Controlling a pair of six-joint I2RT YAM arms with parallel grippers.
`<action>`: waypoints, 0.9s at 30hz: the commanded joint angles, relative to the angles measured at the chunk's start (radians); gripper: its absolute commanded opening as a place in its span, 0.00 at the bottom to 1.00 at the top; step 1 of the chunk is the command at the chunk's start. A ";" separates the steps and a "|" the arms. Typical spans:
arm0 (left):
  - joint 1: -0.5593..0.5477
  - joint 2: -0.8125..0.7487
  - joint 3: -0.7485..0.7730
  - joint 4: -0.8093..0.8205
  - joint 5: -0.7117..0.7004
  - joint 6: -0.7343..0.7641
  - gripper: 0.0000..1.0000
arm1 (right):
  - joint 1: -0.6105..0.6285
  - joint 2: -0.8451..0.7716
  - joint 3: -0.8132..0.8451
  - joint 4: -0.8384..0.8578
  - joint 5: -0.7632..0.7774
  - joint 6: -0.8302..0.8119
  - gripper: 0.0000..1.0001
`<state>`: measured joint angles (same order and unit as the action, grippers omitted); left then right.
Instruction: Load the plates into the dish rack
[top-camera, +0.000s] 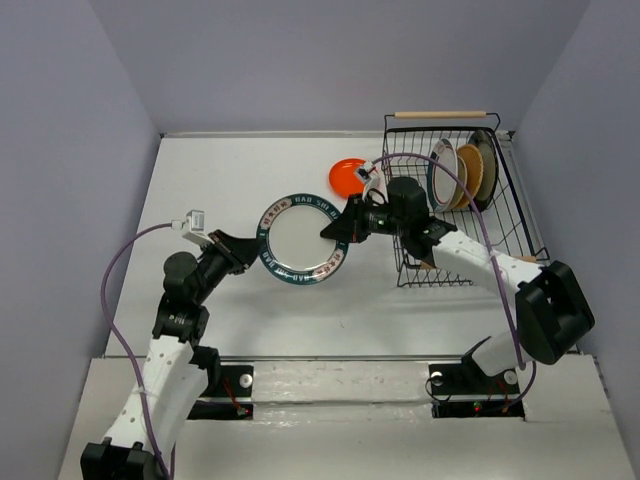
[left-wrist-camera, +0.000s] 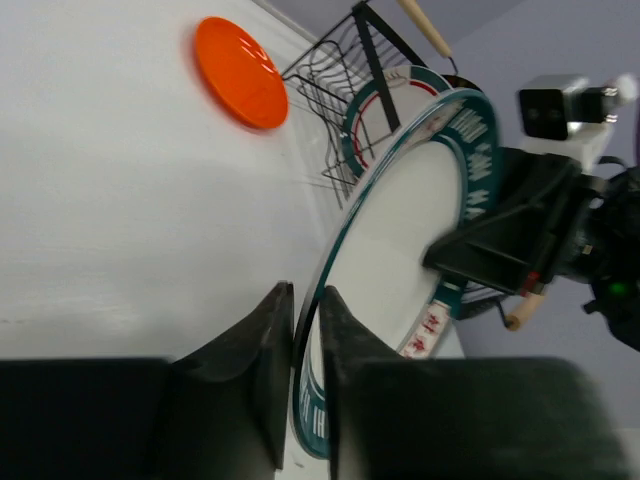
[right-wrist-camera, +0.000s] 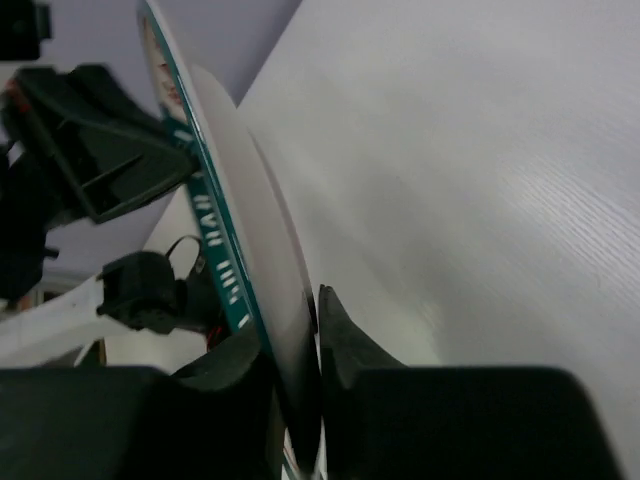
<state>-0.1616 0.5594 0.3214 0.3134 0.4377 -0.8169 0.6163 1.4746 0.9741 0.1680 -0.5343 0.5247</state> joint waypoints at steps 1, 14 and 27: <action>-0.001 -0.004 0.117 0.034 0.122 0.048 0.51 | 0.008 -0.017 0.035 0.128 -0.073 0.072 0.07; -0.001 -0.061 0.311 -0.458 -0.064 0.466 0.99 | -0.124 -0.234 0.339 -0.295 0.885 -0.353 0.07; -0.122 -0.096 0.285 -0.433 -0.054 0.470 0.99 | -0.306 0.030 0.474 -0.216 1.180 -0.693 0.07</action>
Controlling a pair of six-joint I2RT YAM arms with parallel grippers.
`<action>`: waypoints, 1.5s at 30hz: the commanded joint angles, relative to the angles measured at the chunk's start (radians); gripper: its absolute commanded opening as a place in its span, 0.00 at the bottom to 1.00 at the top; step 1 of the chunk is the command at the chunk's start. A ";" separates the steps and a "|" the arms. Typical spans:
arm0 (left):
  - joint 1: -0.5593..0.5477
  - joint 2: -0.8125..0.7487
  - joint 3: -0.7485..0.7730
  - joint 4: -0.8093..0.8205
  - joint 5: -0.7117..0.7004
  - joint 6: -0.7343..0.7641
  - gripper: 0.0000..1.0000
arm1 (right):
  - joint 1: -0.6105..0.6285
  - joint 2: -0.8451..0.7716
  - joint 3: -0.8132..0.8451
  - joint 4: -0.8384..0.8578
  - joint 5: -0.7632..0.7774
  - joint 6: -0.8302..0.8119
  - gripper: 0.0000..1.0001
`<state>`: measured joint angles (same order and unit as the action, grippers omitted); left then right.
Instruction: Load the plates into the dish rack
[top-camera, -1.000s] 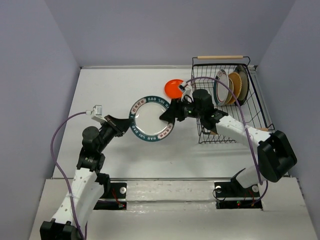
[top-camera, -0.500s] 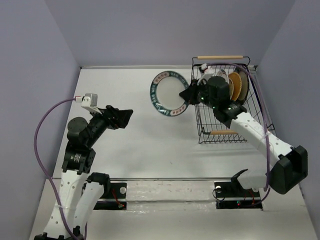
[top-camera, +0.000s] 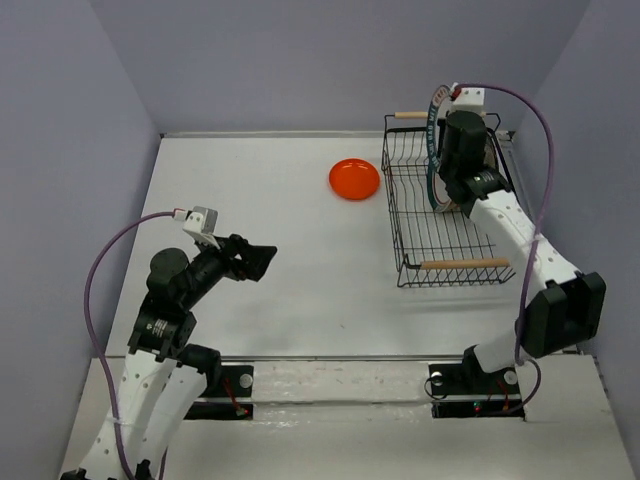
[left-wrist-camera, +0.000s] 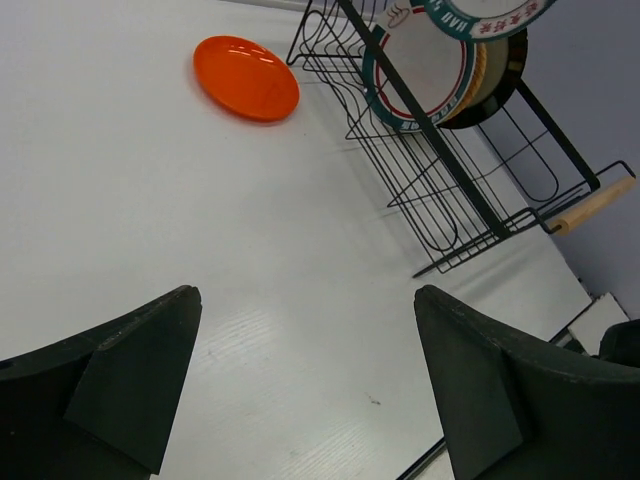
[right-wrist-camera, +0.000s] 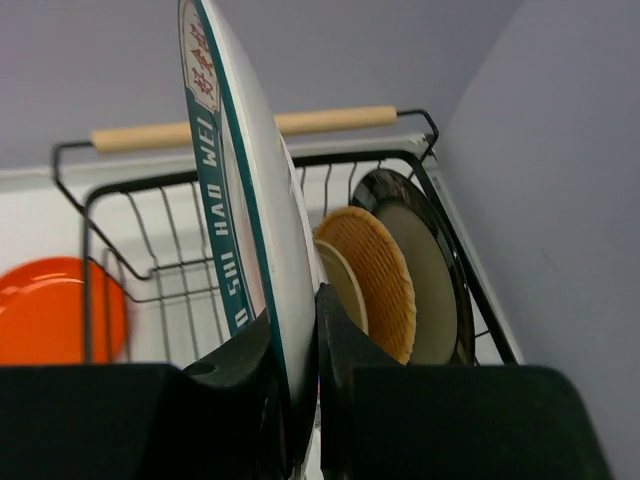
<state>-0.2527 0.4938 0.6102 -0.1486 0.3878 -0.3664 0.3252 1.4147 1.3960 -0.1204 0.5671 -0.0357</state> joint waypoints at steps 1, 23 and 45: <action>-0.036 -0.035 -0.004 0.027 -0.007 0.021 0.99 | -0.027 0.110 0.060 0.076 0.080 -0.147 0.07; -0.102 -0.043 -0.001 0.023 -0.029 0.020 0.99 | -0.094 0.290 -0.038 0.077 -0.013 -0.040 0.07; -0.074 -0.009 -0.006 0.029 -0.012 0.020 0.99 | -0.114 0.360 -0.088 0.077 -0.032 0.028 0.22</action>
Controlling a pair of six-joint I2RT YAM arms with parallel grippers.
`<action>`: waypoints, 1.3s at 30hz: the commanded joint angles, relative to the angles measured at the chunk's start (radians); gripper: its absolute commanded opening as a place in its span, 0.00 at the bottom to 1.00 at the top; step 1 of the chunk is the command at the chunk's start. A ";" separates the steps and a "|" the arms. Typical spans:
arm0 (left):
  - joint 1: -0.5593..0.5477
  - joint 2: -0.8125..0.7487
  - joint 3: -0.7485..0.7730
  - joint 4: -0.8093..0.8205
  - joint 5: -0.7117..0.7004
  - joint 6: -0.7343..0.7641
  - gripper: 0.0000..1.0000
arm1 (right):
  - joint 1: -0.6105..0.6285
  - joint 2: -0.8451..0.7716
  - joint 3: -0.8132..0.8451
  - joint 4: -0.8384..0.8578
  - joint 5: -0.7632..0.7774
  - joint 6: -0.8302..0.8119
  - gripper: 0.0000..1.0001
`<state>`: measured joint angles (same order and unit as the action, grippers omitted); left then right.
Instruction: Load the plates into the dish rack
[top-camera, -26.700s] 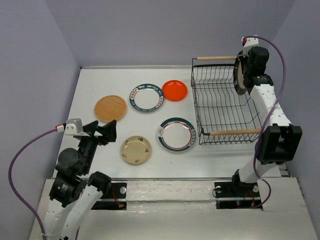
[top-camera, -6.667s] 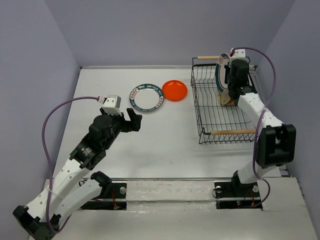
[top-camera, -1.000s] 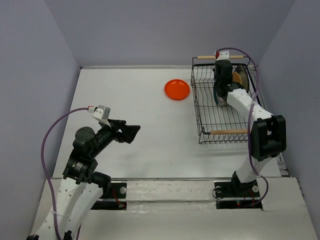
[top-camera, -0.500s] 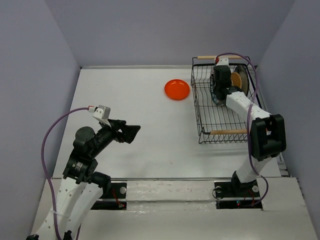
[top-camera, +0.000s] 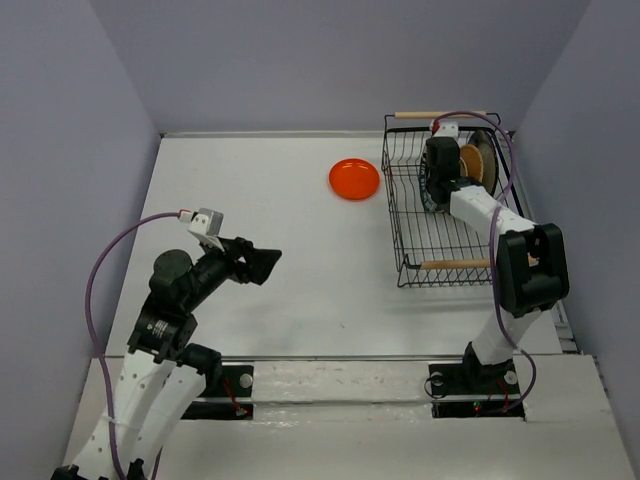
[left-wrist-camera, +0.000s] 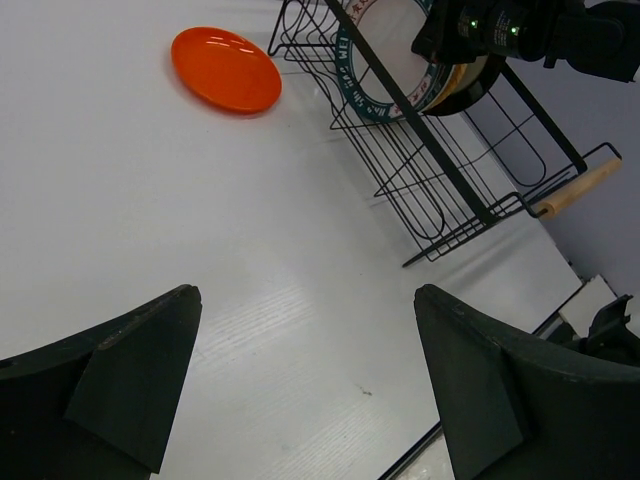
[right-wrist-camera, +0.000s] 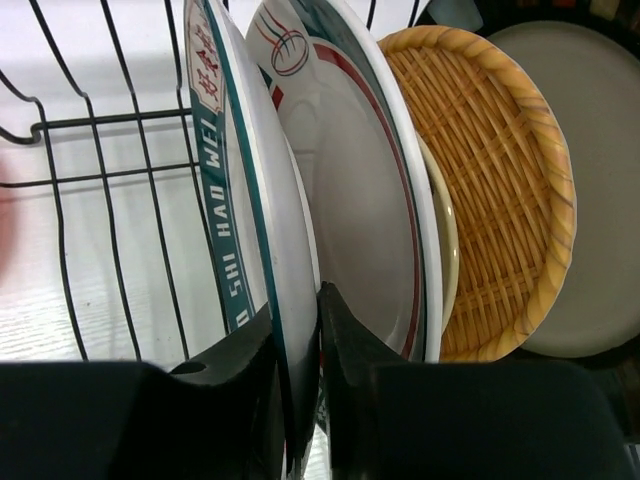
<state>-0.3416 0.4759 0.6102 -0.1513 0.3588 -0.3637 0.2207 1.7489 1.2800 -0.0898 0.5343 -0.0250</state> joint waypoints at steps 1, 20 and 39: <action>0.016 0.016 -0.007 0.032 0.019 0.019 0.99 | -0.018 0.032 0.042 0.045 0.003 0.013 0.30; 0.033 0.262 -0.071 0.247 -0.027 -0.243 0.99 | -0.018 -0.365 0.049 -0.093 -0.293 0.218 0.75; -0.157 1.179 0.347 0.613 -0.389 -0.369 0.88 | 0.154 -0.885 -0.482 0.185 -0.761 0.476 0.23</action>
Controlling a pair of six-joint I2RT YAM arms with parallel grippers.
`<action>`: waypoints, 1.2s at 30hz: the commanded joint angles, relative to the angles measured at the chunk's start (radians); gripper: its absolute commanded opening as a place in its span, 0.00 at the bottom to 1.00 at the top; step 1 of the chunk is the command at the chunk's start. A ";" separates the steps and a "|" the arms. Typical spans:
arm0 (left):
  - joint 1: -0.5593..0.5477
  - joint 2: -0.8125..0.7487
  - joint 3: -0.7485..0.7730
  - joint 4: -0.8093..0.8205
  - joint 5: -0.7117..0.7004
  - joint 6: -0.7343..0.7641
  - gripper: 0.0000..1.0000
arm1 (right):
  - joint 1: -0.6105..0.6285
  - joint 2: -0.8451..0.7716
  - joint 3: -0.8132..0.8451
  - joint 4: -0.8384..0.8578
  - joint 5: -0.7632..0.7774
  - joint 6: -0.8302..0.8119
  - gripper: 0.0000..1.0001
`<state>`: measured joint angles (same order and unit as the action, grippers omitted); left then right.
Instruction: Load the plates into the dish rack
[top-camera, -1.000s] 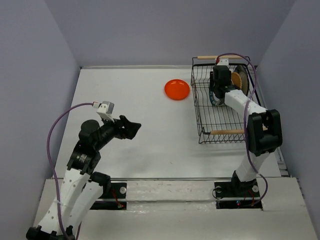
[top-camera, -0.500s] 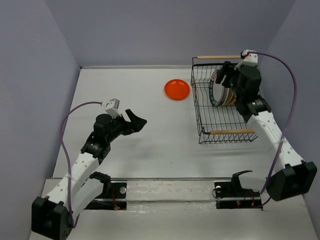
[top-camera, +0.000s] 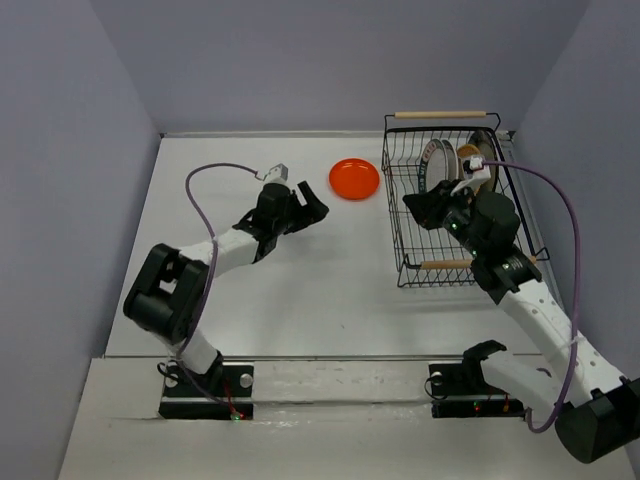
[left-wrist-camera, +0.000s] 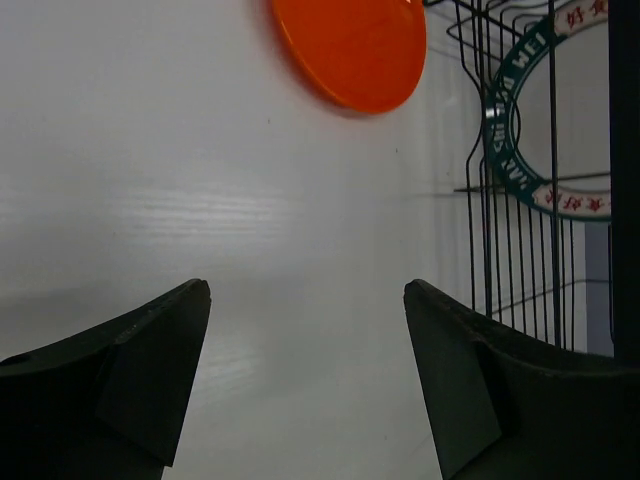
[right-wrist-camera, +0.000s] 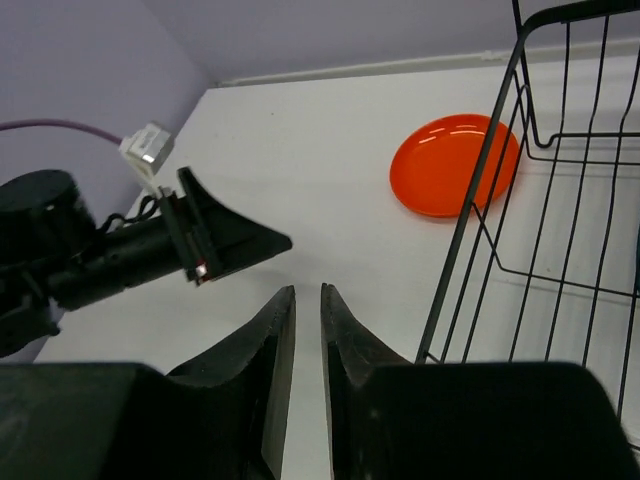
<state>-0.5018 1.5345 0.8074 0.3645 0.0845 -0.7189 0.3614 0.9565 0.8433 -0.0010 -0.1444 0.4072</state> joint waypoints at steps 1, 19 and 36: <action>0.005 0.201 0.220 0.096 -0.120 -0.016 0.86 | 0.013 -0.108 -0.070 0.096 -0.083 0.044 0.24; 0.045 0.911 1.000 -0.160 -0.098 -0.106 0.26 | 0.013 -0.167 -0.178 0.144 -0.218 0.094 0.26; 0.065 0.110 -0.144 0.473 -0.079 -0.154 0.06 | 0.050 0.066 -0.101 0.182 -0.227 0.075 0.87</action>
<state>-0.4286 1.8347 0.7956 0.6258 -0.0185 -0.8986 0.3820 0.9833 0.6670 0.1349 -0.3546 0.4995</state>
